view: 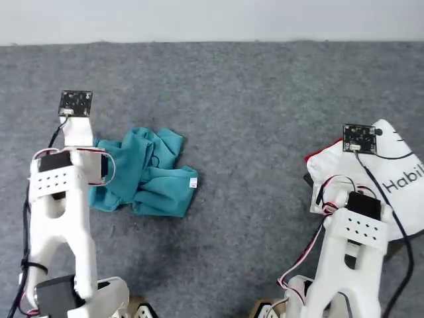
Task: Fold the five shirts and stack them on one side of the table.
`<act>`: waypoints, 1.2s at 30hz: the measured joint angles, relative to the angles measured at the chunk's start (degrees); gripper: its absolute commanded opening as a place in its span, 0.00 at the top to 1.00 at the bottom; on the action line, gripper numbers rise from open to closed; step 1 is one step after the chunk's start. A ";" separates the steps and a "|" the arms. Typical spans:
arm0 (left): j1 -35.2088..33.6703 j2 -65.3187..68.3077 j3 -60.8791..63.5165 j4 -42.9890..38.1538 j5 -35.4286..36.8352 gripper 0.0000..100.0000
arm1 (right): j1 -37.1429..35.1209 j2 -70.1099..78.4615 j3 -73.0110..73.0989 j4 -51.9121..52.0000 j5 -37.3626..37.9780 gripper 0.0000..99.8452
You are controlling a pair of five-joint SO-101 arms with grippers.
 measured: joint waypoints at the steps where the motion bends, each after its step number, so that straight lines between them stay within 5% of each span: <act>1: -0.09 0.00 -1.58 2.99 0.18 0.82 | 0.00 0.00 0.00 0.00 0.00 0.81; 11: -0.26 0.00 -12.31 26.64 0.35 0.82 | 0.00 0.00 0.00 0.00 0.00 0.81; 16: -0.44 0.00 -12.31 32.18 0.35 0.82 | 0.00 0.00 0.00 0.00 0.00 0.81; 28: -18.55 0.00 -13.71 26.90 0.62 0.82 | 0.00 0.00 0.00 0.00 0.00 0.81; 36: -19.43 0.00 -4.84 12.22 0.62 0.82 | -0.97 3.25 0.00 0.00 0.09 0.81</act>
